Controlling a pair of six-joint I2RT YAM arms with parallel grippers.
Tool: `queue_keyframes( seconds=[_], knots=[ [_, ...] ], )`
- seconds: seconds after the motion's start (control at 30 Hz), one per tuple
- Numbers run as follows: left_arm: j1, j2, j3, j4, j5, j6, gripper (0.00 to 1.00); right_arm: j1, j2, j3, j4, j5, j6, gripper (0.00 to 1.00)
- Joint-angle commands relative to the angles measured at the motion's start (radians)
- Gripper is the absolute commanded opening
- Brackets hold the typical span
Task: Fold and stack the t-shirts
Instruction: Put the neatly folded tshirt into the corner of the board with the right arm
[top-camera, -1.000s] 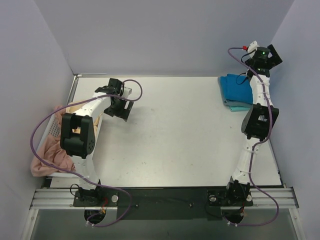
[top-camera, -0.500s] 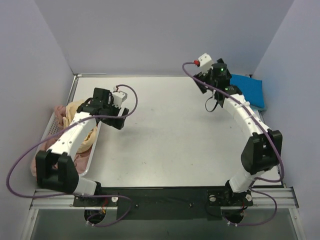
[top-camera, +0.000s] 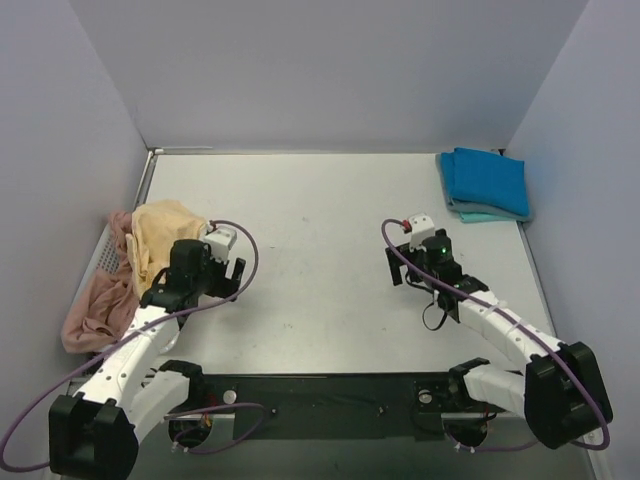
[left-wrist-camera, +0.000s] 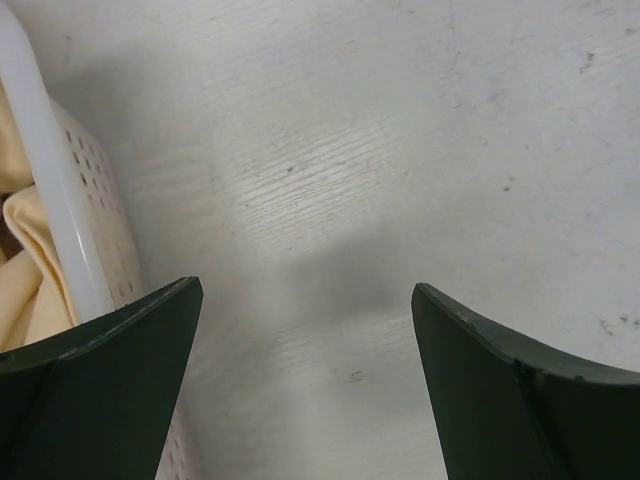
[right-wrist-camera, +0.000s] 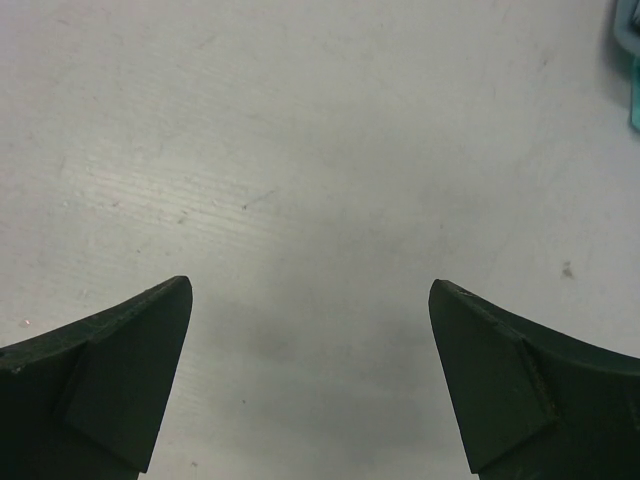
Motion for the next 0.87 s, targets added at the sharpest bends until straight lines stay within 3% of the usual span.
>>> queue_keyframes(
  seconds=[0.0,0.13,0.37,0.53,0.83],
  knots=[
    [0.009,-0.097,-0.147,0.305,-0.194,-0.052,0.97,-0.002,-0.101,-0.129,0.157,0.141,0.152,1.0],
    [0.037,-0.135,-0.207,0.404,-0.278,-0.168,0.97,0.0,-0.199,-0.235,0.29,0.197,0.104,1.0],
    [0.052,-0.195,-0.348,0.528,-0.323,-0.152,0.94,-0.011,-0.331,-0.478,0.449,0.209,0.105,1.0],
    [0.054,-0.213,-0.386,0.56,-0.334,-0.156,0.93,-0.031,-0.435,-0.523,0.445,0.243,0.154,1.0],
    [0.055,-0.235,-0.385,0.547,-0.335,-0.178,0.94,-0.054,-0.435,-0.522,0.444,0.223,0.159,1.0]
  ],
)
